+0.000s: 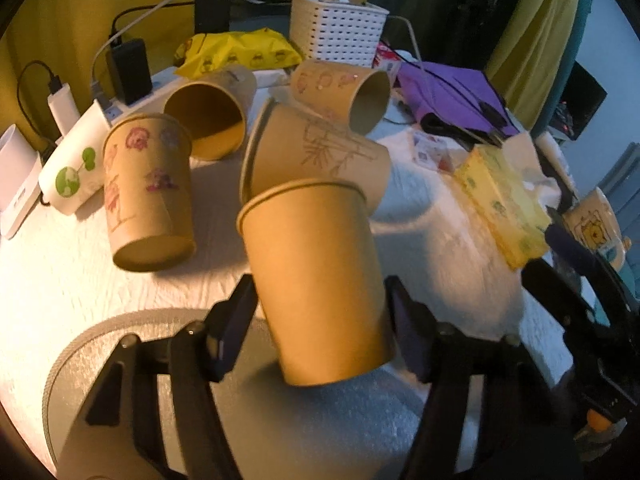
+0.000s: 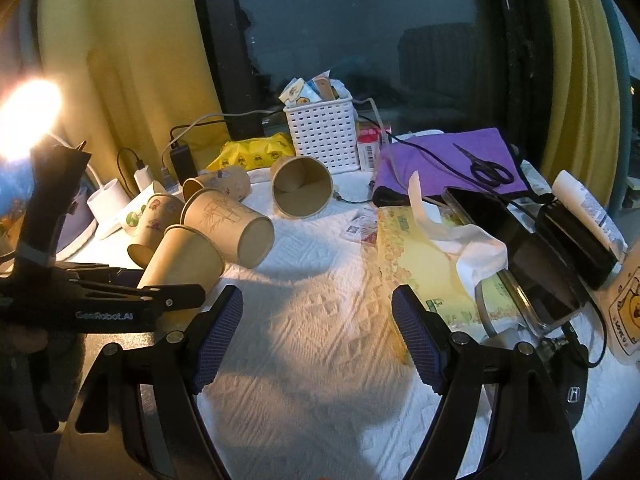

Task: Flip cup upright

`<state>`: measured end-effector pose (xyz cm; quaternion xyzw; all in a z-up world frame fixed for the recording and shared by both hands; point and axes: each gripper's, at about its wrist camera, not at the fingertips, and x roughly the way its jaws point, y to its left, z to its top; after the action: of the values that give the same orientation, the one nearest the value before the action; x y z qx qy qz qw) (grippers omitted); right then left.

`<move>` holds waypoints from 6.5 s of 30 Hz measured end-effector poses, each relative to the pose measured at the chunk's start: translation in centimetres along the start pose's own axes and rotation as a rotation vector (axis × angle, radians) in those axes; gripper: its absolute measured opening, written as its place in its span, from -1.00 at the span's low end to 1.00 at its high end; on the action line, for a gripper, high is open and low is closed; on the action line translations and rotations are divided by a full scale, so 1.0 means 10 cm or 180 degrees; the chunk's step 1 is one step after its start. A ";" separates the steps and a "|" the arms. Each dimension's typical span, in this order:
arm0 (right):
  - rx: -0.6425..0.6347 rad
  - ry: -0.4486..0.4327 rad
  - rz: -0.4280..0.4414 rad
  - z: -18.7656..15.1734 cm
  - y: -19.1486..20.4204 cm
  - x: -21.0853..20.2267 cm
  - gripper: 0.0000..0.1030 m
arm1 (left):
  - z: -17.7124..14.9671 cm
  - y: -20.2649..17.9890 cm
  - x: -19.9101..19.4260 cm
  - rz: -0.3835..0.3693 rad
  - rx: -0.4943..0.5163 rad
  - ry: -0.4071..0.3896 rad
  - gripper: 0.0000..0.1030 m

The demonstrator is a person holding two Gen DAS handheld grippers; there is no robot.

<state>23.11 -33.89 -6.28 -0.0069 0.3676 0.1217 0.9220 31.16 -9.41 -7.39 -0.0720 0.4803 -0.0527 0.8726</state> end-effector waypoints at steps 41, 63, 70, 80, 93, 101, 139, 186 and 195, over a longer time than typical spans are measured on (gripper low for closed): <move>-0.0119 -0.0006 0.0302 -0.49 1.99 -1.26 0.56 | -1.82 0.86 -1.72 -0.0457 0.0840 -0.1553 0.27; 0.0221 0.0205 0.1370 -0.48 2.21 -1.39 0.58 | -2.24 0.54 -2.12 -0.0309 0.1496 -0.2487 0.27; 0.0278 0.0275 0.1501 -0.49 2.18 -1.31 0.58 | -2.30 0.50 -2.16 -0.0342 0.1605 -0.2568 0.27; 0.0429 0.0305 0.1717 -0.48 2.11 -1.28 0.35 | -2.36 0.44 -2.19 -0.0414 0.1710 -0.2555 0.28; 0.0412 0.0050 0.1341 -0.34 1.98 -1.25 0.28 | -2.20 0.50 -2.04 -0.0530 0.1583 -0.2212 0.56; 0.0358 -0.0114 0.0767 -0.30 1.81 -0.97 0.28 | -1.99 0.76 -1.89 -0.0505 0.1005 -0.1882 0.56; -0.0662 0.0271 0.0051 -0.50 2.27 -0.15 0.55 | -1.69 1.37 -1.65 -0.0153 -0.0013 -0.1580 0.56; -0.0531 -0.0649 -0.0271 -0.39 2.31 -2.24 0.55 | -1.76 0.74 -3.02 -0.0118 0.0621 -0.2101 0.71; -0.0445 -0.0795 -0.0270 -0.35 2.32 -2.37 0.55 | -1.78 0.77 -3.23 -0.0149 0.0642 -0.2323 0.71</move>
<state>-1.20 -16.98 9.04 -0.0714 0.2400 0.1079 0.9621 -0.95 1.99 8.65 -0.0107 0.1285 -0.0905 0.9875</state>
